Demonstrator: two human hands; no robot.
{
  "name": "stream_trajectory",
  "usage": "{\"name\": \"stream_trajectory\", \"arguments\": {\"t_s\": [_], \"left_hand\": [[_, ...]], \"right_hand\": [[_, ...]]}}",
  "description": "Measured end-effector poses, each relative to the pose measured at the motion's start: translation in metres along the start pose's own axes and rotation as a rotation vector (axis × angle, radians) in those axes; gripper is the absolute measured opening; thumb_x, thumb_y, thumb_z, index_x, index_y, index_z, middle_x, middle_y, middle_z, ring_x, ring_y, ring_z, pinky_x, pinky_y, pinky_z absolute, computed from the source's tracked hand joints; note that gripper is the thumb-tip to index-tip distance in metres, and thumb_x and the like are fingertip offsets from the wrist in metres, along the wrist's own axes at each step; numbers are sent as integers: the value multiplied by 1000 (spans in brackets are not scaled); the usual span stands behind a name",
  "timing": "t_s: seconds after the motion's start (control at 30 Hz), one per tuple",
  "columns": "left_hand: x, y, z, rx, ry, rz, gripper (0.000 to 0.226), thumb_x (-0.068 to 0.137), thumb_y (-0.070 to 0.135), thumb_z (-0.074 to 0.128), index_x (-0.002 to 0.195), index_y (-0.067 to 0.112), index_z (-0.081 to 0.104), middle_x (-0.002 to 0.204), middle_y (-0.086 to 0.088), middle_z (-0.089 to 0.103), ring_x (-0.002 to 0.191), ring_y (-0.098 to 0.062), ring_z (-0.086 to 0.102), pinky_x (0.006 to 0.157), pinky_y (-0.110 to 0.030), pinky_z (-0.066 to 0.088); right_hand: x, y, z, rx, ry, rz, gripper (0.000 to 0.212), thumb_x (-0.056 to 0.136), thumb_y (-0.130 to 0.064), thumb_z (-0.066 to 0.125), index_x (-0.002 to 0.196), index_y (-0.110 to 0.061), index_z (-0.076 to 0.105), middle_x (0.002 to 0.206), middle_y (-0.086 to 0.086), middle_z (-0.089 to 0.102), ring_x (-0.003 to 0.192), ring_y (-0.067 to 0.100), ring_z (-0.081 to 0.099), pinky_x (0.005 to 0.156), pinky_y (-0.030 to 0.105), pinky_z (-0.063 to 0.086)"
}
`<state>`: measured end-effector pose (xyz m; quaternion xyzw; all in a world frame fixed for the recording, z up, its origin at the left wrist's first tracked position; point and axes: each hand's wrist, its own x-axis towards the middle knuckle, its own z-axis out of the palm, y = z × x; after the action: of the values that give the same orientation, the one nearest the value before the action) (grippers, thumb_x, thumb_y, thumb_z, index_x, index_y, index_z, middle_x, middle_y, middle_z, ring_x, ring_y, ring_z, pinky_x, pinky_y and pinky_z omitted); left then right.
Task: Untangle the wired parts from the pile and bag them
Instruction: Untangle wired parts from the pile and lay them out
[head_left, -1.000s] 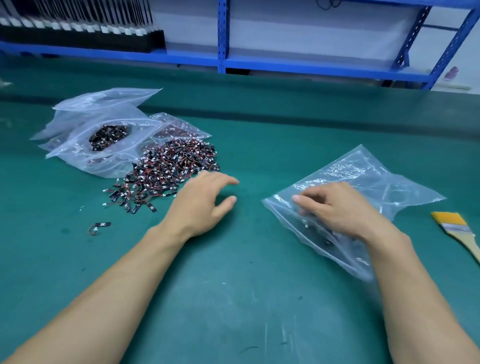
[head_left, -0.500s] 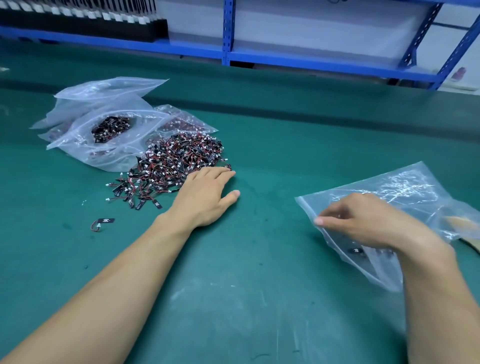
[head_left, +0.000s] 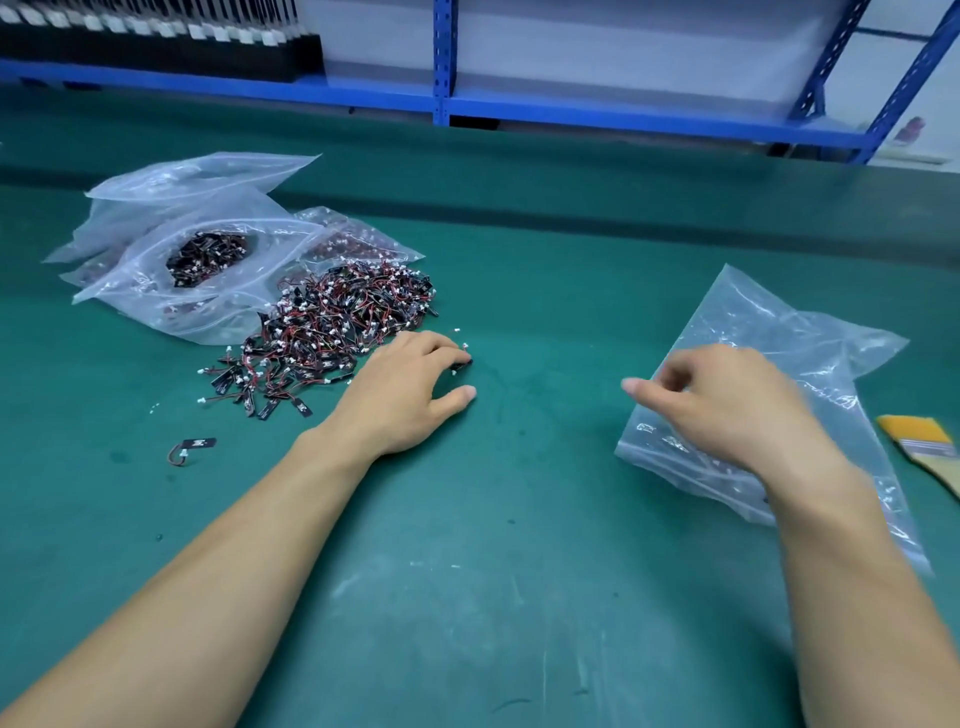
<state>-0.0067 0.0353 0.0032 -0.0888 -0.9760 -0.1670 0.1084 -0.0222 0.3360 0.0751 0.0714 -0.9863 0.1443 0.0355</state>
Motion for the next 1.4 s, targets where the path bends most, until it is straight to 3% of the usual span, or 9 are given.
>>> {"name": "stream_trajectory", "arguments": {"t_s": [0.13, 0.23, 0.4, 0.6, 0.77, 0.93, 1.1, 1.23, 1.4], "left_hand": [[-4, 12, 2, -52, -53, 113, 47, 94, 52, 56, 135, 29, 58, 137, 12, 52, 129, -13, 42, 109, -40, 36], [-12, 26, 3, -119, -93, 231, 45, 93, 53, 59, 133, 32, 60, 134, 14, 53, 126, -11, 44, 108, -39, 38], [-25, 38, 0, -252, -119, 285, 54, 91, 39, 58, 144, 29, 48, 131, 15, 57, 122, -4, 52, 107, -31, 41], [-30, 26, -8, -284, -8, 205, 51, 89, 0, 62, 134, 23, 61, 115, 14, 70, 105, -2, 63, 100, -26, 46], [-29, 16, -7, -248, 41, 159, 42, 85, 6, 73, 122, 26, 69, 100, 20, 72, 89, -2, 65, 86, -23, 50], [-23, 12, -4, -260, 66, 90, 41, 80, 14, 80, 118, 26, 70, 95, 20, 69, 66, 1, 62, 70, -11, 44], [-21, 10, -9, -231, 184, 19, 33, 86, 25, 75, 119, 24, 68, 98, 18, 69, 75, 0, 63, 79, -24, 49], [-19, -6, -15, 41, 166, -163, 39, 95, 21, 57, 134, 19, 58, 129, 2, 58, 115, -24, 50, 98, -42, 46], [-19, -11, -17, 84, 124, -188, 35, 94, 12, 58, 127, 21, 65, 120, -1, 65, 112, -28, 53, 96, -41, 45]], "right_hand": [[1, -27, 31, 122, -2, -284, 22, 89, -53, 62, 83, -33, 56, 84, -17, 56, 74, 2, 50, 68, 31, 40], [4, -29, 46, 90, -118, -296, 23, 92, -51, 61, 102, -35, 48, 97, -15, 54, 80, 8, 51, 74, 33, 43], [8, -13, 43, 42, -220, -162, 26, 92, -53, 60, 99, -30, 49, 85, -15, 60, 82, 10, 57, 71, 35, 45], [13, 3, 33, -103, -188, -20, 29, 89, -52, 62, 75, -26, 57, 78, -10, 66, 83, 17, 61, 67, 32, 43], [8, -16, 45, 177, -122, -301, 11, 88, -39, 68, 89, -31, 61, 78, -19, 62, 69, -3, 52, 69, 32, 48], [6, -35, 64, 225, -115, -517, 16, 89, -33, 69, 105, -32, 67, 92, -17, 53, 73, -8, 47, 76, 33, 47], [8, -48, 80, 201, -13, -481, 7, 91, -38, 68, 95, -33, 70, 89, -16, 60, 78, 0, 51, 77, 36, 51], [12, -59, 87, 196, 39, -435, 13, 90, -46, 66, 92, -34, 69, 89, -15, 61, 86, 7, 56, 74, 32, 48], [12, -54, 85, 212, 21, -435, 13, 90, -47, 65, 94, -36, 70, 89, -16, 60, 82, 4, 54, 75, 32, 49]]}}
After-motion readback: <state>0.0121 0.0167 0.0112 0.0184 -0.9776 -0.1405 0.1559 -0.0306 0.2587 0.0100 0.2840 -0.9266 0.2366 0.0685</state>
